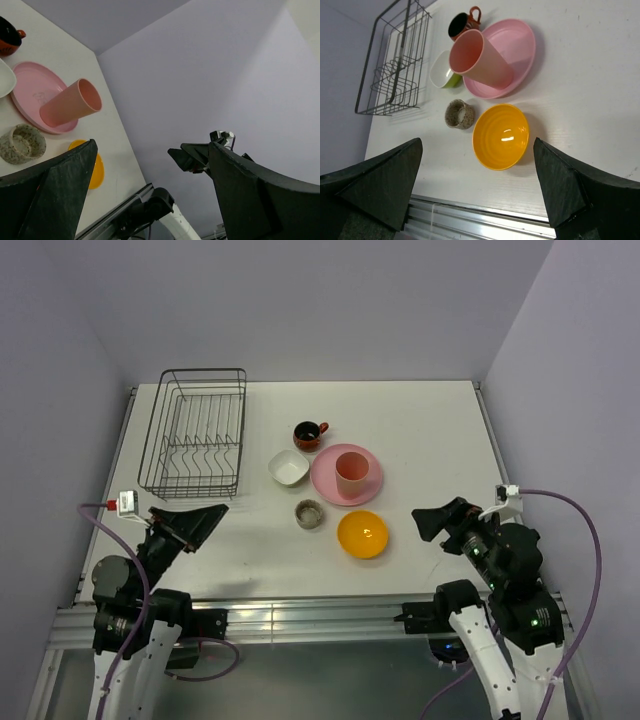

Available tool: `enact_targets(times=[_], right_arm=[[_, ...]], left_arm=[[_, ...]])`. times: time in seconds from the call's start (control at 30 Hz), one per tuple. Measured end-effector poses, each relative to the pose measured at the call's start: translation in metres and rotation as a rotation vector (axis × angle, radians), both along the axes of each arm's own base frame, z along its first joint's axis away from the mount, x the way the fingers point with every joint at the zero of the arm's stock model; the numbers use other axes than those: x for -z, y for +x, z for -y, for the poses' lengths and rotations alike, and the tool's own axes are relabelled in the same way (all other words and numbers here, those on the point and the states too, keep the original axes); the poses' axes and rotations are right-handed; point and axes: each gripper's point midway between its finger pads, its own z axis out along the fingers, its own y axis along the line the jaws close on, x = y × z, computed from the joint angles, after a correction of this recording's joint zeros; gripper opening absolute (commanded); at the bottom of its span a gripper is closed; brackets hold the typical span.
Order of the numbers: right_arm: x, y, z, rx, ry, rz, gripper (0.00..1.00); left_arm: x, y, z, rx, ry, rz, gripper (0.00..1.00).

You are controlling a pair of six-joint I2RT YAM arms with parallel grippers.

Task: Load the mixed dishes into the dish rack

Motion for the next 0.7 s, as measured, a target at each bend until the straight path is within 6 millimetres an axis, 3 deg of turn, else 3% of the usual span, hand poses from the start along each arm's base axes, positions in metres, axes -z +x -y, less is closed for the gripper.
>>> enact_targets(times=[0.17, 0.37, 0.53, 0.7], right_arm=[[0.017, 0.01, -0.003, 0.0, -0.006, -0.095, 0.99], [0.053, 0.023, -0.007, 0.002, -0.02, -0.249, 0.96], [0.083, 0.029, -0.011, -0.008, -0.024, -0.37, 0.95], [0.089, 0.031, -0.013, -0.008, -0.016, -0.38, 0.95]], left_arm=[[0.009, 0.002, 0.002, 0.008, 0.048, -0.052, 0.99], [0.015, 0.01, 0.008, 0.042, 0.13, -0.113, 0.99], [0.038, 0.027, 0.018, 0.1, 0.2, -0.214, 0.97], [0.051, 0.039, 0.022, 0.121, 0.251, -0.28, 0.97]])
